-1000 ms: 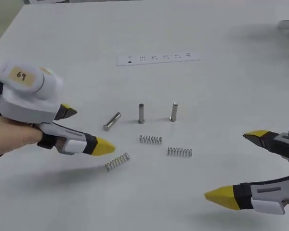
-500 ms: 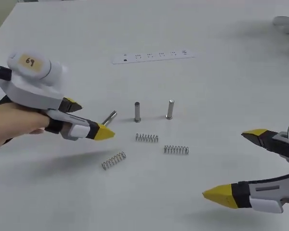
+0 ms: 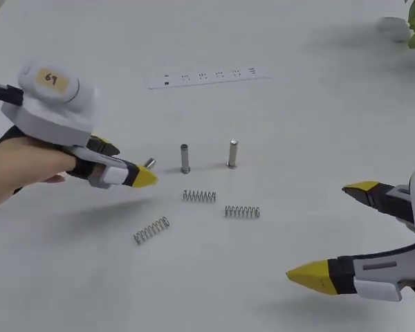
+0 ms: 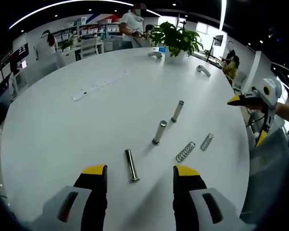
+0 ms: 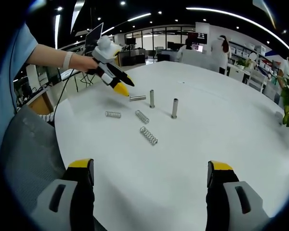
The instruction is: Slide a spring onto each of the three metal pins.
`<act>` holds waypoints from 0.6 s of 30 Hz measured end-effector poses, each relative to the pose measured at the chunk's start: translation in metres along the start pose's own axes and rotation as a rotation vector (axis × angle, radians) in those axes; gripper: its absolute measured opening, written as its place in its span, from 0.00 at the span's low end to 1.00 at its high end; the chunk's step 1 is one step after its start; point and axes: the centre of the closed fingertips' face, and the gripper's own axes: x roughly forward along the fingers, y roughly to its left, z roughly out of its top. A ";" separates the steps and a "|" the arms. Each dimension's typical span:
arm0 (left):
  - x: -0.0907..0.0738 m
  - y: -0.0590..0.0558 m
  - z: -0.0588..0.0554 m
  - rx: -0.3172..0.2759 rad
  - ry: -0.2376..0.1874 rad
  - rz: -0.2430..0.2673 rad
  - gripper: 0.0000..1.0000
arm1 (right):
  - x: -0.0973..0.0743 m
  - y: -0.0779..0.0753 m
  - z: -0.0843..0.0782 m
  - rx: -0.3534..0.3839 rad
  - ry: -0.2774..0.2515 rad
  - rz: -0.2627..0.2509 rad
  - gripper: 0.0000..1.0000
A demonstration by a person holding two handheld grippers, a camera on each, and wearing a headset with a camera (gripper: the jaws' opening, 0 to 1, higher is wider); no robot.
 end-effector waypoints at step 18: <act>0.024 0.006 0.002 -0.018 0.051 0.025 0.30 | -0.004 0.002 -0.010 0.032 0.001 -0.010 0.97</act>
